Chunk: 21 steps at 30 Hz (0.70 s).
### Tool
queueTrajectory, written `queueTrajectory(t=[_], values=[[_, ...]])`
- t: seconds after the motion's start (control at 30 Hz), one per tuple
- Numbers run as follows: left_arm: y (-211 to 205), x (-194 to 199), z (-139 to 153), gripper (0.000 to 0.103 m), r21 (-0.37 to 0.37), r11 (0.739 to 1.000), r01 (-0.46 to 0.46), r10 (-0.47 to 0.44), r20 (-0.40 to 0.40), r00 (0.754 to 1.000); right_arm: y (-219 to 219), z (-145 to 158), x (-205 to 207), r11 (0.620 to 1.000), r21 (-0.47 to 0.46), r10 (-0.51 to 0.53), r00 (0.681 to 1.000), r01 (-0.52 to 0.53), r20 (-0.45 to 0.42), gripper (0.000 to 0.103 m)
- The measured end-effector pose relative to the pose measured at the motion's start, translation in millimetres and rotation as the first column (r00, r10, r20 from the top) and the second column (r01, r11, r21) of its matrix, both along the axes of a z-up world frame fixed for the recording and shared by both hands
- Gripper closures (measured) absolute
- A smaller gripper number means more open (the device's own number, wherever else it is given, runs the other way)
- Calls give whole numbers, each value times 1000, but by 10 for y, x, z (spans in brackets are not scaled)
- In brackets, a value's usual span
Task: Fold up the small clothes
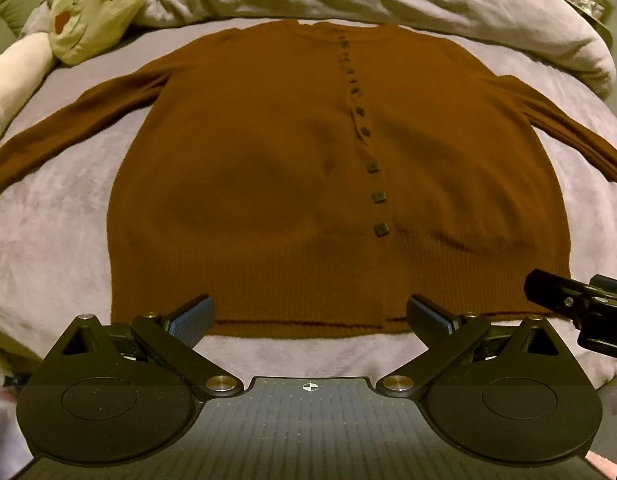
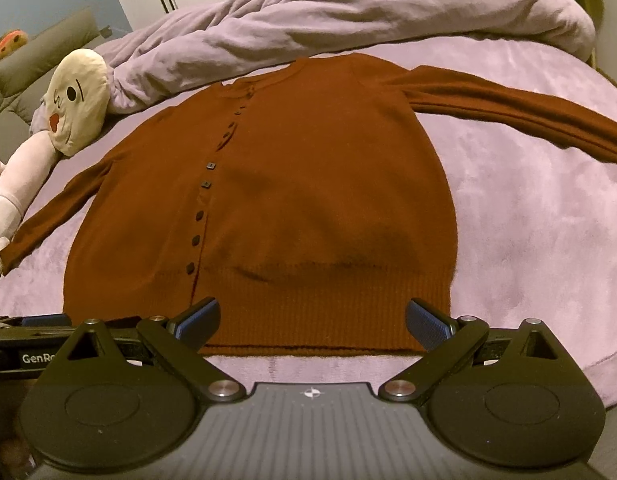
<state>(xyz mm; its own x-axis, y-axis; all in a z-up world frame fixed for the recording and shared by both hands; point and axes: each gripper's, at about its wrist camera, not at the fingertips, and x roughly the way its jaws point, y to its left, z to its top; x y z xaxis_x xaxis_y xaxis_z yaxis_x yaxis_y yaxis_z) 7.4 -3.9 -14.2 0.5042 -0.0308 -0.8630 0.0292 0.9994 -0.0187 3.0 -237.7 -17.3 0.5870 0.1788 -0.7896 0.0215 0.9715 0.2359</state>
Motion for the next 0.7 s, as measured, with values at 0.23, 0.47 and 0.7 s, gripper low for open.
queueTrajectory(t=[0.23,0.47,0.7], values=[[-12,29,-23,0,0,1000,1,-1,-4,1000,-33,-54,17,1000,13,-2,1000,2,-12,4],[9,68,-74,0,-6,1000,1,-1,-12,1000,-65,-98,42,1000,31,-1,1000,1,-16,4],[178,283,-157,0,-23,998,-58,58,3,998,-287,-450,232,989,134,-46,988,67,-150,4]])
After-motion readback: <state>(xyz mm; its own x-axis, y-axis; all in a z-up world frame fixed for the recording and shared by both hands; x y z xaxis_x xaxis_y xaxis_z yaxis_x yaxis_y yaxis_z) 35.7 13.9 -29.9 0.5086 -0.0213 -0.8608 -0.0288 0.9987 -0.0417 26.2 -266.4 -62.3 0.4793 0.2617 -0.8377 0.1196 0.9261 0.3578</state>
